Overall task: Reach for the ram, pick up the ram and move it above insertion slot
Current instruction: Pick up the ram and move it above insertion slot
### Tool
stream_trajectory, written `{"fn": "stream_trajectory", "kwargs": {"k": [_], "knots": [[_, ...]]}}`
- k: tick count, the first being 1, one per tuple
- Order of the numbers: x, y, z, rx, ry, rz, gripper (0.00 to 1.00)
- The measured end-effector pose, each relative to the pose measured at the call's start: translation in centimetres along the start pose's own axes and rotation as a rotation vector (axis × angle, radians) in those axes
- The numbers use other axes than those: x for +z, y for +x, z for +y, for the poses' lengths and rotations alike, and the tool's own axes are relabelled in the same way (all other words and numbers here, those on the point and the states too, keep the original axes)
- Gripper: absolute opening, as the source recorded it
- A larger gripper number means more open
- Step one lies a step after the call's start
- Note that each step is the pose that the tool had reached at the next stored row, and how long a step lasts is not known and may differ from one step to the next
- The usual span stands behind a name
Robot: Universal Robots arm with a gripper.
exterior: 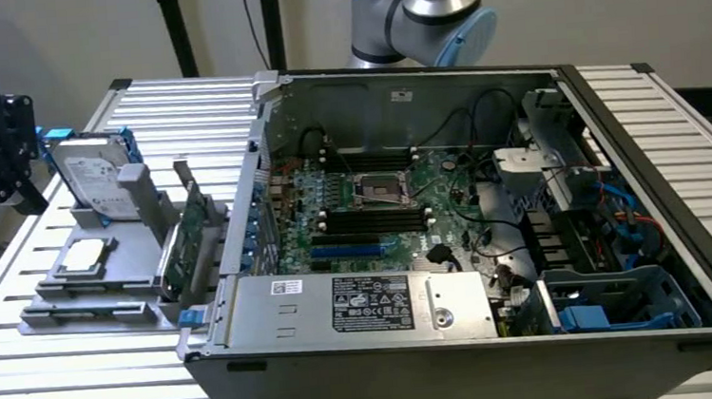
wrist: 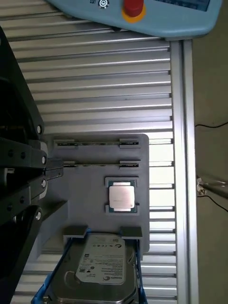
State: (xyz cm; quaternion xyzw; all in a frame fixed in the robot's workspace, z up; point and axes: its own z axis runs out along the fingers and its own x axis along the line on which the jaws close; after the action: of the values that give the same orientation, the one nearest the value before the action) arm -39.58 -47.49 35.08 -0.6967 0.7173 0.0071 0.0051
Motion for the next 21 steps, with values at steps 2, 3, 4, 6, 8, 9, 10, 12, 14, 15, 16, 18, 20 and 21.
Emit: {"fn": "stream_trajectory", "kwargs": {"k": [2,3,4,6,8,9,10,12,14,15,16,18,20,21], "knots": [[0.00,0.0,0.08,-0.008,0.0000,0.0001,0.11],[0.00,0.0,0.08,-0.009,0.0000,0.0001,0.11],[0.00,0.0,0.08,-0.009,0.0000,0.0001,0.11],[0.00,0.0,0.08,-0.009,0.0001,0.0000,0.12],[0.00,0.0,0.09,-0.009,0.0000,0.0001,0.18],[0.00,0.0,0.09,-0.009,0.0000,0.0001,0.24],[0.02,0.0,0.09,-0.009,0.0001,-0.0001,0.30],[0.13,0.1,0.09,-0.009,0.0001,0.0000,0.36],[0.45,0.1,0.08,-0.009,0.0001,0.0000,0.42],[0.63,0.2,0.08,-0.009,0.0001,0.0000,0.42],[0.80,0.2,0.08,-0.009,0.0000,0.0001,0.42],[1.16,0.3,0.09,-0.010,-0.0001,0.0002,0.42],[1.53,0.5,0.09,-0.012,0.0000,0.0000,0.42],[1.70,0.6,0.09,-0.014,-0.0001,0.0001,0.42]]}}
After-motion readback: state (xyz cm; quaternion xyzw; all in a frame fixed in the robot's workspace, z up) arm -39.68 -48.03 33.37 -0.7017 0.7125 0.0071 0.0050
